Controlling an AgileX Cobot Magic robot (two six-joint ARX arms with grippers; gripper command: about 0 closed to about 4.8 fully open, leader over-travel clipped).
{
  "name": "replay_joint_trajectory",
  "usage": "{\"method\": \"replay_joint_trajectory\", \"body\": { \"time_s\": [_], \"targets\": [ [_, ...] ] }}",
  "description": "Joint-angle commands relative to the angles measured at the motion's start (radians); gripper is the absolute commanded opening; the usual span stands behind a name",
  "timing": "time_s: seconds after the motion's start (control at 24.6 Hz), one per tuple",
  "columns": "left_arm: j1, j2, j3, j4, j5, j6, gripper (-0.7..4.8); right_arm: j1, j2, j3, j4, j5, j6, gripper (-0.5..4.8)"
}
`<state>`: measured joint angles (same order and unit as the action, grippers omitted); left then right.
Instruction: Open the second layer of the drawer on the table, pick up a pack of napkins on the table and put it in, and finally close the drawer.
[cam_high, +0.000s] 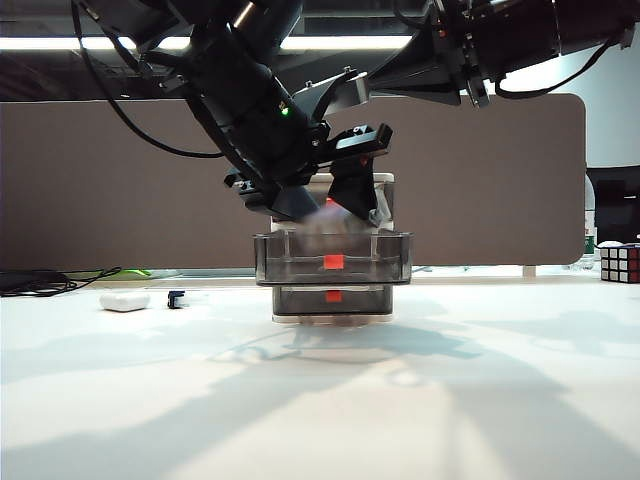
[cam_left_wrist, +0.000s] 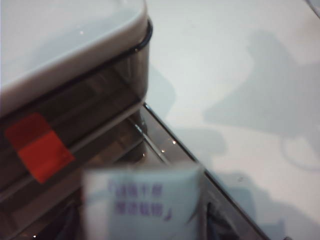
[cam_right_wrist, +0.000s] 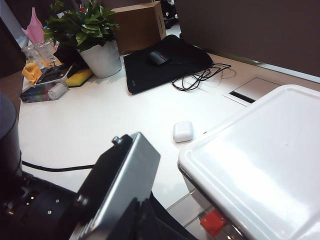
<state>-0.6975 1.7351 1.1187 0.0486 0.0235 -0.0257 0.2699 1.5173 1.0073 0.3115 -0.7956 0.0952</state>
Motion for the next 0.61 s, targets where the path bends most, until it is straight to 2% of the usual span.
{"method": "replay_joint_trajectory", "body": {
  "time_s": [0.04,0.12,0.2,0.28,0.33,0.37,0.41,0.45,0.49,0.53,0.61],
  "targets": [
    [0.001,-0.001,0.003,0.014,-0.004,0.004,3.18,0.0,-0.007,0.006,0.006,-0.003,-0.013,-0.05],
    [0.001,-0.009,0.004,-0.018,-0.017,0.003,3.45,0.0,-0.007,0.006,0.005,-0.003,-0.014,-0.04],
    [0.0,-0.079,0.01,-0.197,-0.09,0.019,3.41,0.0,-0.007,0.006,0.006,0.023,-0.018,-0.05],
    [0.001,-0.16,0.009,-0.323,-0.09,0.019,3.4,0.0,-0.006,0.006,0.007,0.067,-0.033,-0.05],
    [0.001,-0.181,0.007,-0.341,-0.082,0.019,3.39,0.001,-0.002,0.007,0.011,0.074,-0.046,-0.05],
    [0.002,-0.219,0.007,-0.37,-0.019,0.04,3.04,0.002,0.007,0.011,0.026,0.085,-0.047,-0.05],
    [0.002,-0.233,0.007,-0.389,0.048,0.058,2.3,0.002,0.021,0.023,0.028,0.087,-0.047,-0.05],
    [0.002,-0.246,0.007,-0.433,0.158,0.064,0.98,0.002,0.044,0.045,0.028,0.087,-0.045,-0.05],
    [0.002,-0.249,0.007,-0.465,0.214,0.075,0.46,0.002,0.066,0.071,0.02,0.087,-0.044,-0.05],
    [0.002,-0.248,0.007,-0.52,0.262,0.091,0.1,0.003,0.095,0.106,0.006,0.087,-0.043,-0.05],
    [0.002,-0.24,-0.015,-0.542,0.271,0.119,-0.06,0.014,0.155,0.179,-0.025,0.087,-0.044,-0.05]
  ]
}}
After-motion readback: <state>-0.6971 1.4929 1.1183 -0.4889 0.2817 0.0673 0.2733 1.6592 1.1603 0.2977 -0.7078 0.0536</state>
